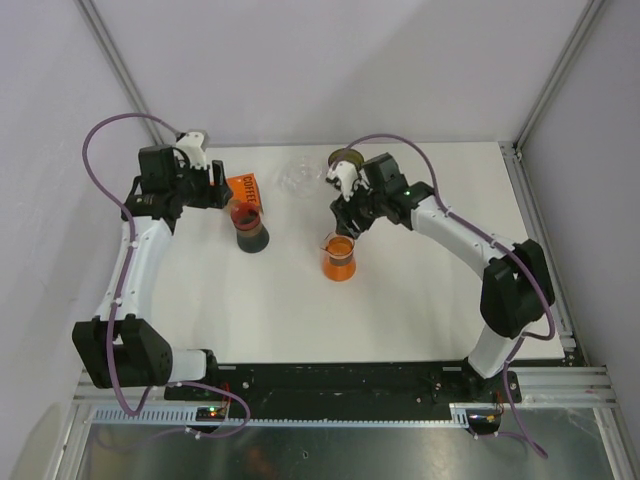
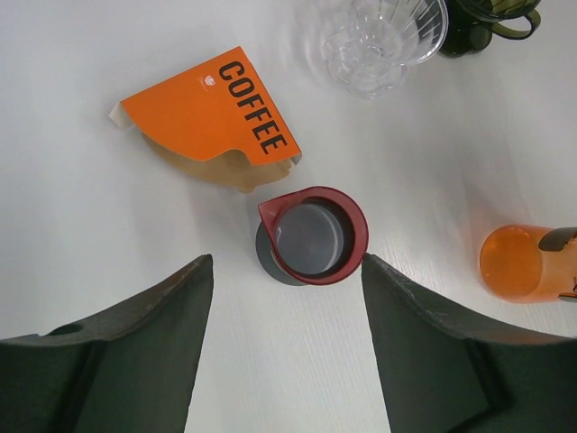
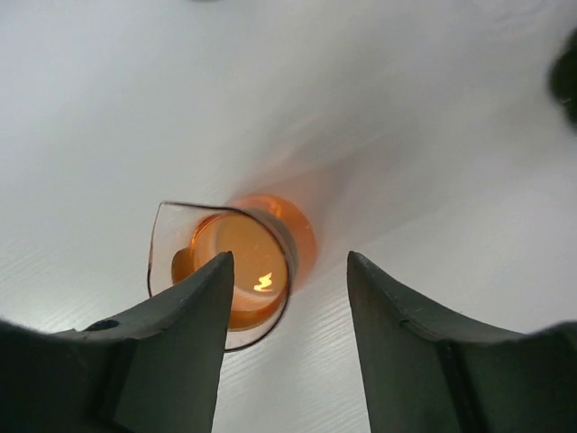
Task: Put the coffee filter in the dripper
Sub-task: Move the coffee server to the center of the board, then pick up the coffee dripper from the center of the board.
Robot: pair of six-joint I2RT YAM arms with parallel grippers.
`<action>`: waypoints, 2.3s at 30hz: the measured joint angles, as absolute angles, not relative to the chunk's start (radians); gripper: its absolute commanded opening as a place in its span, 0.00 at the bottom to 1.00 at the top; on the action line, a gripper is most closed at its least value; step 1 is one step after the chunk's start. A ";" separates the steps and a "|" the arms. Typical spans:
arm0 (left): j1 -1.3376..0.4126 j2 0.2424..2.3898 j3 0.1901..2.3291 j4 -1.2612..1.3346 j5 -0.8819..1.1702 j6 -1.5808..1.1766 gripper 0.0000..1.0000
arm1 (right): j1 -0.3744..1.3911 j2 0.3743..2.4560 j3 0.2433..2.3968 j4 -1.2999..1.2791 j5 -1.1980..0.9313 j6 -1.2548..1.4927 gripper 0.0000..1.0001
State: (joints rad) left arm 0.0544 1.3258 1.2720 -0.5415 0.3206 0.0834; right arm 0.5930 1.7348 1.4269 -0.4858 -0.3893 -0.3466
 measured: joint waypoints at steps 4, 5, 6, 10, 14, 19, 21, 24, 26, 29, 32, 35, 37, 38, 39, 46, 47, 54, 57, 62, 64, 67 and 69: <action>0.068 1.326 1.272 -0.542 0.321 0.088 0.72 | 0.532 1.709 1.455 -0.414 -0.395 -0.261 0.64; 0.073 1.326 1.272 -0.542 0.320 0.088 0.72 | 0.515 1.708 1.463 -0.385 -0.374 -0.234 0.66; 0.078 1.326 1.272 -0.543 0.319 0.088 0.72 | 0.497 1.709 1.471 -0.355 -0.344 -0.208 0.67; 0.093 1.327 1.272 -0.543 0.318 0.091 0.72 | 0.451 1.760 1.534 -0.295 -0.199 -0.141 0.75; 0.102 1.333 1.272 -0.544 0.316 0.099 0.72 | 0.443 1.893 1.652 -0.270 -0.047 -0.118 0.77; 0.109 1.350 1.272 -0.547 0.308 0.106 0.72 | 0.444 2.076 1.774 -0.280 0.090 -0.107 0.74; 0.111 1.357 1.272 -0.549 0.307 0.106 0.72 | 0.447 2.138 1.807 -0.286 0.115 -0.108 0.71; 0.113 1.366 1.272 -0.549 0.308 0.106 0.72 | 0.448 2.212 1.848 -0.297 0.141 -0.108 0.68; 0.114 1.373 1.272 -0.549 0.308 0.106 0.72 | 0.450 2.252 1.877 -0.309 0.152 -0.108 0.65; 0.115 1.381 1.272 -0.549 0.308 0.106 0.72 | 0.450 2.307 1.929 -0.314 0.161 -0.110 0.59; 0.117 1.389 1.272 -0.549 0.309 0.105 0.72 | 0.450 2.355 1.989 -0.316 0.162 -0.111 0.48; 0.119 1.395 1.272 -0.550 0.310 0.105 0.72 | 0.450 2.400 2.049 -0.319 0.161 -0.116 0.30; 0.120 1.396 1.272 -0.549 0.310 0.105 0.72 | 0.450 2.427 2.083 -0.323 0.158 -0.117 0.16; 0.121 1.396 1.272 -0.550 0.310 0.105 0.72 | 0.450 2.437 2.097 -0.324 0.157 -0.118 0.08; 0.121 1.396 1.272 -0.550 0.310 0.105 0.72 | 0.450 2.443 2.106 -0.324 0.146 -0.117 0.04; 0.125 1.397 1.272 -0.550 0.318 0.105 0.72 | 0.450 2.434 2.099 -0.327 0.141 -0.132 0.00; 0.125 1.397 1.272 -0.550 0.318 0.106 0.72 | 0.450 2.420 2.082 -0.330 0.142 -0.135 0.00; 0.125 1.387 1.265 -0.549 0.319 0.109 0.72 | 0.451 2.143 1.839 -0.360 0.097 -0.216 0.00; 0.126 1.374 1.251 -0.551 0.321 0.114 0.72 | 0.458 1.936 1.707 -0.346 0.043 -0.281 0.00; 0.127 1.350 1.237 -0.557 0.321 0.121 0.72 | 0.482 1.614 1.555 -0.323 -0.149 -0.373 0.00; 0.127 1.341 1.232 -0.557 0.320 0.126 0.73 | 0.501 1.528 1.506 -0.324 -0.217 -0.407 0.00; 0.128 1.326 1.219 -0.558 0.319 0.133 0.73 | 0.557 1.449 1.440 -0.365 -0.297 -0.475 0.00; 0.128 1.317 1.209 -0.558 0.319 0.137 0.73 | 0.600 1.439 1.415 -0.418 -0.337 -0.517 0.00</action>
